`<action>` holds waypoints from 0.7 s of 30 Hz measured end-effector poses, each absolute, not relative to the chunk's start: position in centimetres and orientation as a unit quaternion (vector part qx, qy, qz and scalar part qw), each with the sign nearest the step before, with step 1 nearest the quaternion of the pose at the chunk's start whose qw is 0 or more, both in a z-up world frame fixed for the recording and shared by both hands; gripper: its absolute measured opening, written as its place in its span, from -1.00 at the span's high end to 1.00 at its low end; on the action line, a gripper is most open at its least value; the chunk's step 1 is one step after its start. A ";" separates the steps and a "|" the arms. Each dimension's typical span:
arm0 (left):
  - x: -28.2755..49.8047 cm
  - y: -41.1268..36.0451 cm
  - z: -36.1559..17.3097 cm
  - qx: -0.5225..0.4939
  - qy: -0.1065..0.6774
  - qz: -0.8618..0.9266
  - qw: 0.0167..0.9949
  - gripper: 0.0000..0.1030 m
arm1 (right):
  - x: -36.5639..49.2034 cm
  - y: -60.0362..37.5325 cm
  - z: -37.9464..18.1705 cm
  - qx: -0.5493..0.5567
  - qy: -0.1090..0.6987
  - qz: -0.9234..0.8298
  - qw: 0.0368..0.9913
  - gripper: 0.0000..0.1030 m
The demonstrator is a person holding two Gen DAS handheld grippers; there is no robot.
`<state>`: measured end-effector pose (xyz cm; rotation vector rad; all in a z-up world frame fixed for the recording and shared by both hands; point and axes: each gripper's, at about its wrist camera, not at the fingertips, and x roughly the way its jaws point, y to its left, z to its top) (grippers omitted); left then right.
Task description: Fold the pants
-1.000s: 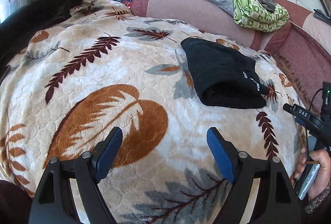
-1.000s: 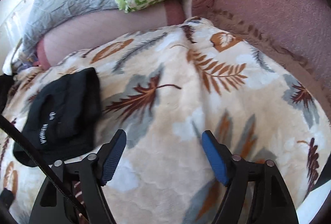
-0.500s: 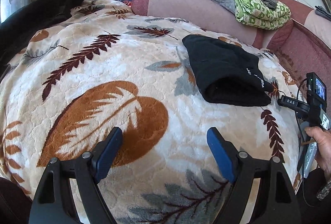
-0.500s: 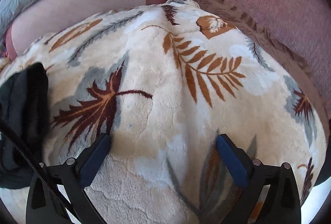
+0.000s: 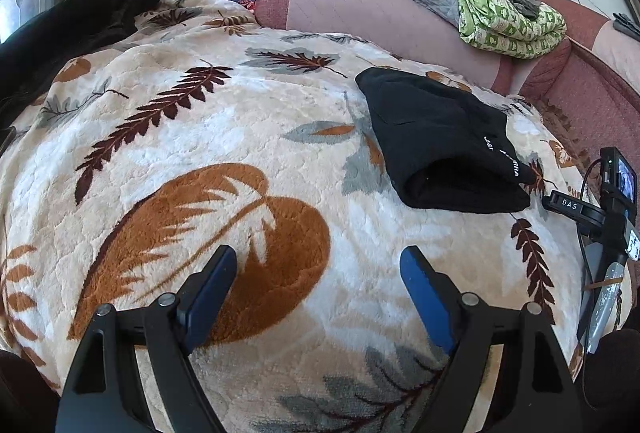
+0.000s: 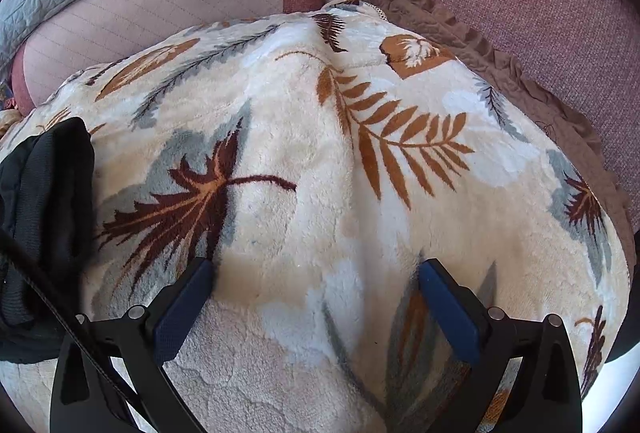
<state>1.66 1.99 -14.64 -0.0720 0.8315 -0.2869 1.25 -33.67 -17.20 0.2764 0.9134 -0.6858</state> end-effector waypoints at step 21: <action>1.9 2.3 -14.5 -0.047 0.402 -0.145 0.903 -0.63 | 1.3 -33.7 -17.2 0.131 0.433 -0.322 0.832 -1.00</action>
